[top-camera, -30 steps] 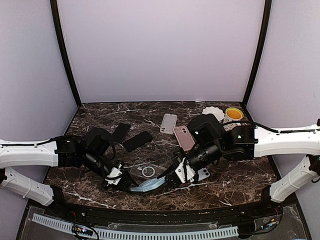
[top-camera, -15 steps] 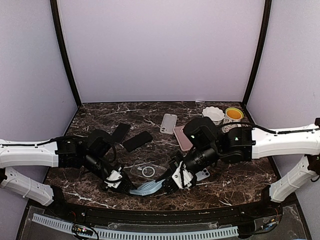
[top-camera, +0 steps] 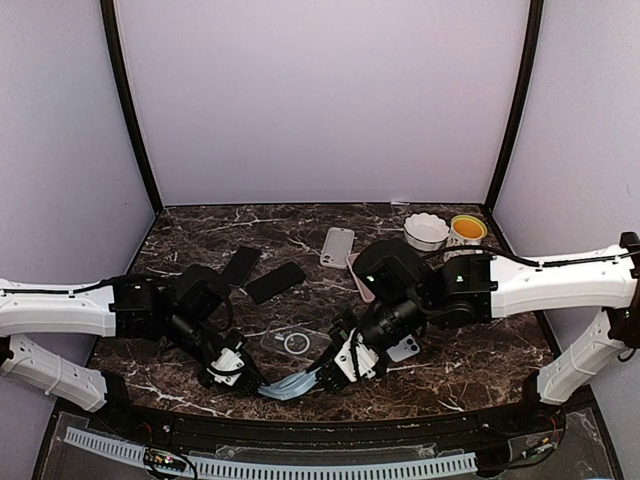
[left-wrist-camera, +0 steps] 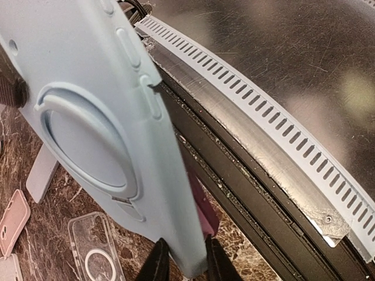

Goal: Take the phone out of the phone case
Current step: Remove the bottom left corner of the phone case.

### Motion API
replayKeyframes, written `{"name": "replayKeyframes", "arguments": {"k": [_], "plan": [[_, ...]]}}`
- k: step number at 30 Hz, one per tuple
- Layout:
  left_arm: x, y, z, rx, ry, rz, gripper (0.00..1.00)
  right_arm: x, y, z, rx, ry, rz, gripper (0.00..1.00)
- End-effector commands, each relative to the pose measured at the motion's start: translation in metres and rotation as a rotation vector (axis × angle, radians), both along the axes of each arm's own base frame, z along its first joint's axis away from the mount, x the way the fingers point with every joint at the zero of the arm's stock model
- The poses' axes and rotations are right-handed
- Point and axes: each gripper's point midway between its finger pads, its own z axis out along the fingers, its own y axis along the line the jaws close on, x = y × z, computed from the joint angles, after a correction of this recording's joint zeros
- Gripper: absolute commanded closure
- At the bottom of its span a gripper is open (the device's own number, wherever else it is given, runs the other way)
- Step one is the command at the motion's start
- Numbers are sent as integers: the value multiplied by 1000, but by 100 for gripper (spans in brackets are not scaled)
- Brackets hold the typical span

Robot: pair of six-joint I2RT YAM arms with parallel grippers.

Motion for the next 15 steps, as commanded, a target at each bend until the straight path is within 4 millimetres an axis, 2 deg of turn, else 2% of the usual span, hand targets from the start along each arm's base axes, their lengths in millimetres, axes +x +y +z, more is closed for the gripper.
{"name": "replayKeyframes", "arguments": {"k": [1, 3, 4, 6, 8, 9, 15], "plan": [[15, -20, 36, -188, -160, -6, 92, -22, 12, 20, 90, 16, 91, 100], [21, -21, 38, -203, -200, 18, 86, -20, 10, 20, 89, 9, 75, 100], [24, -22, 42, -221, -221, 28, 74, -18, 9, 19, 89, 3, 65, 100], [31, -22, 45, -239, -268, 54, 61, -13, 6, 20, 91, -5, 35, 100], [38, -21, 46, -250, -318, 81, 54, -9, 3, 24, 104, -4, 8, 100], [43, -19, 43, -242, -340, 101, 54, -8, 1, 25, 108, -1, -4, 100], [70, -19, 57, -287, -494, 210, 54, -3, -6, 35, 144, 21, -48, 100]]}}
